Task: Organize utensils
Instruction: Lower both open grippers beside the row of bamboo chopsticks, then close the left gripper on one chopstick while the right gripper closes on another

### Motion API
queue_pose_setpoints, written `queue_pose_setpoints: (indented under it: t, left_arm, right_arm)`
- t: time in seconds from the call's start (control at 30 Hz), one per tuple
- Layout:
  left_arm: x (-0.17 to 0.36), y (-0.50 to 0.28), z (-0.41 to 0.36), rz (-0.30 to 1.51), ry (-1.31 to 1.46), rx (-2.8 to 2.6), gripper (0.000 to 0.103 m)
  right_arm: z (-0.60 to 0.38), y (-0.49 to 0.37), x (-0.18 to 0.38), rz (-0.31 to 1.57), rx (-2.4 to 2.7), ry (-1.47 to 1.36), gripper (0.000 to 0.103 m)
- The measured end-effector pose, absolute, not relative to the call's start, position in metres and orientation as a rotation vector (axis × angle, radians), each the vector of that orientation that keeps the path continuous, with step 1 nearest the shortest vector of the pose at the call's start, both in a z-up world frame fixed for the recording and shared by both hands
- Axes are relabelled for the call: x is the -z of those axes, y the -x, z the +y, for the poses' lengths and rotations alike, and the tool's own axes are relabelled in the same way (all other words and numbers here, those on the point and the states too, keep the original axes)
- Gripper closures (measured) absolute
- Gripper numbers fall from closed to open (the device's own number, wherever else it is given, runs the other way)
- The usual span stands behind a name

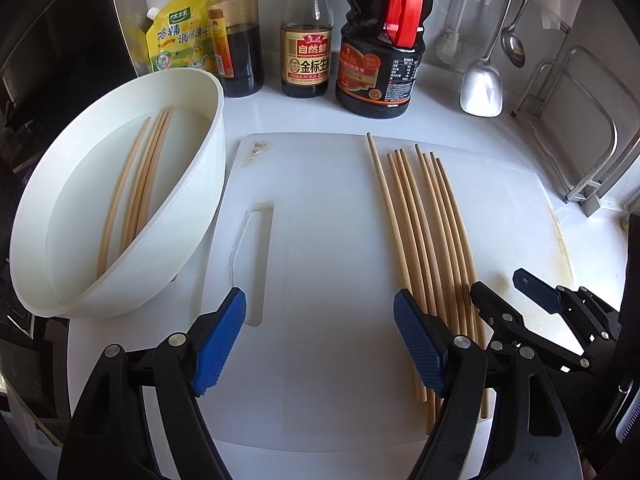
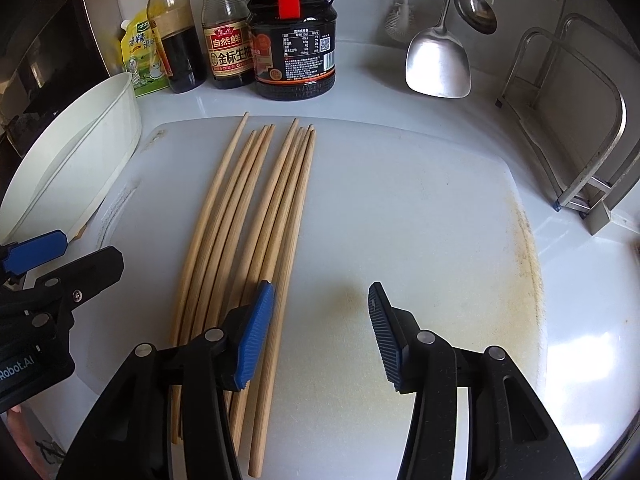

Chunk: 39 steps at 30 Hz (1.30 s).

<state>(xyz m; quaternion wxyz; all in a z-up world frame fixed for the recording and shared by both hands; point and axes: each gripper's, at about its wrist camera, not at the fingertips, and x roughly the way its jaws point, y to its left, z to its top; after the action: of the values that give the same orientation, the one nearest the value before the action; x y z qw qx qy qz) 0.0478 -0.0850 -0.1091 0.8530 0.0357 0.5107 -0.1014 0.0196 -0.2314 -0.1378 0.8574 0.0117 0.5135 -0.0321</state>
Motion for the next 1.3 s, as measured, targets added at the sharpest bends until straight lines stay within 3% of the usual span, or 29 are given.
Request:
queue_pose_setpoints:
  t: [1.3]
  left_arm:
    - [0.14,-0.072,-0.122,1.102,-0.124,0.216,0.028]
  right_arm:
    - [-0.296,-0.009,0.143,1.042,0.129,-0.077,0.054]
